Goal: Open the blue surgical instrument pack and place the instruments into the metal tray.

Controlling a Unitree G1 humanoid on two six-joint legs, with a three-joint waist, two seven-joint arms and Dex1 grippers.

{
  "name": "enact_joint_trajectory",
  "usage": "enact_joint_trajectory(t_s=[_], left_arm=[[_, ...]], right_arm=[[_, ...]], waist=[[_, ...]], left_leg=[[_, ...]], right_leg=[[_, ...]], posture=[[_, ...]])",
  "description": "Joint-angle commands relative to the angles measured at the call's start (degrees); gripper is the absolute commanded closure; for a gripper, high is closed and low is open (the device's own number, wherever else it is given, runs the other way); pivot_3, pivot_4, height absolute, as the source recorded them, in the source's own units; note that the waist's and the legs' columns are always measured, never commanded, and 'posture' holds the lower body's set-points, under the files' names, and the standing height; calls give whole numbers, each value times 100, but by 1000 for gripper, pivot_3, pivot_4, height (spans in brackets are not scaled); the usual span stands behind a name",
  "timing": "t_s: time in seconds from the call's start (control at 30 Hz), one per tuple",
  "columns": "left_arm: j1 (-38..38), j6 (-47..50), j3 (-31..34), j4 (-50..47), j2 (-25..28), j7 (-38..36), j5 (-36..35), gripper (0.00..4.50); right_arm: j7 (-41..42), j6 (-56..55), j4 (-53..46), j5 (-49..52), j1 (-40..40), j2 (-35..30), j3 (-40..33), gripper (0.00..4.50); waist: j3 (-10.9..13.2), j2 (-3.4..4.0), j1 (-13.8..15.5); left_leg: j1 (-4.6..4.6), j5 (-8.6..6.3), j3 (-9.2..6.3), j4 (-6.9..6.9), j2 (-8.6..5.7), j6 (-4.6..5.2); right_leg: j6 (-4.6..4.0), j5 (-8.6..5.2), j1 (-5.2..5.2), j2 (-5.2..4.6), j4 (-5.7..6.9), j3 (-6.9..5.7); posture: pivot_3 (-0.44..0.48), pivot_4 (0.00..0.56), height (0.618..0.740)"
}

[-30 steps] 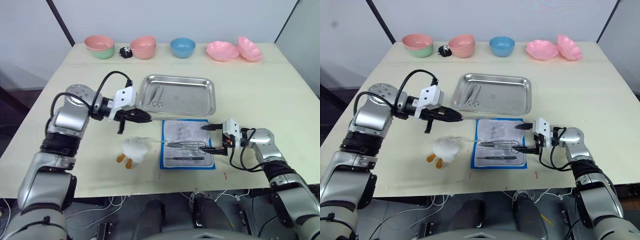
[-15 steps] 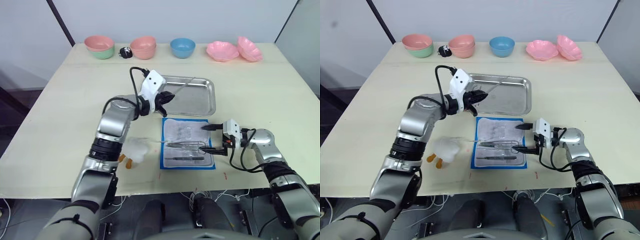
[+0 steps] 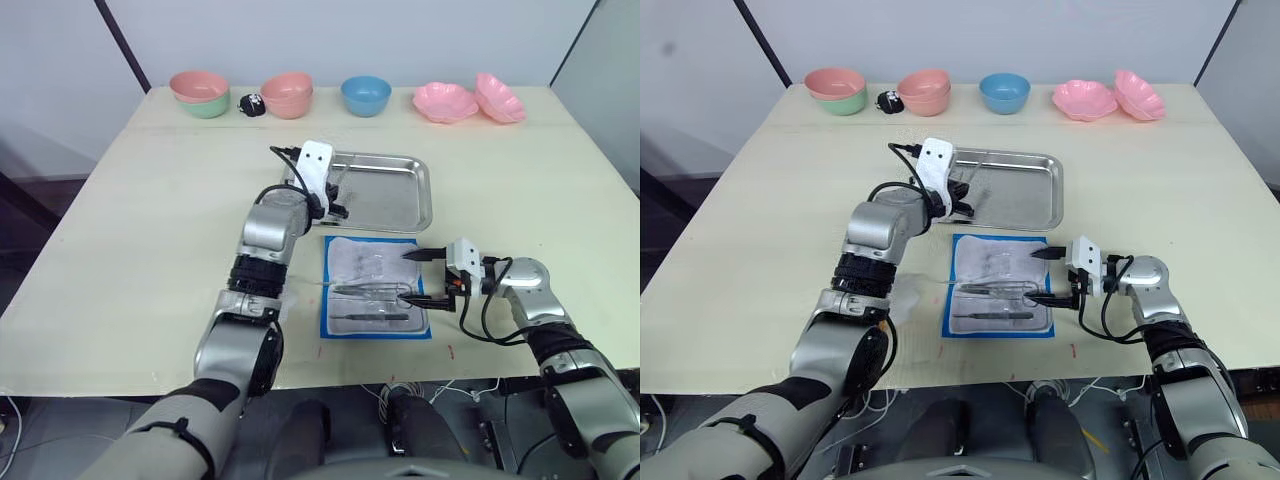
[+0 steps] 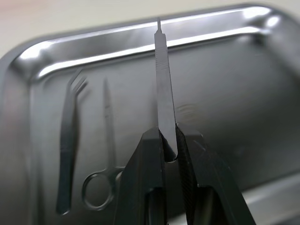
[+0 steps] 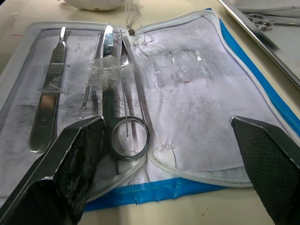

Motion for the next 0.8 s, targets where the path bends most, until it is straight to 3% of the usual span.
enact_joint_trajectory(t_s=[0.03,0.37,0.8], left_arm=[[-243,-376,13,305,-99,293,114,4359],[-665,-1148,146,1707,-93,462,116,4359],[-573,-1033,150,1646,-161,578,87,4359]], right_arm=[[-42,113,375,-557,355,46,418,0],[-51,84,434,-578,318,42,418,0],[-78,74,464,-582,284,23,396,0]], waist=[[0,0,-1],[0,0,-3],[0,0,-2]], left_leg=[[0,0,1,0,0,0],[1,0,3,-2,-1,-1],[1,1,1,-2,-1,-3]], right_leg=[[0,0,0,0,0,1],[1,0,0,1,-2,-1],[2,-1,2,0,-1,-3]], posture=[[0,150,740],[0,150,740],[0,150,740]])
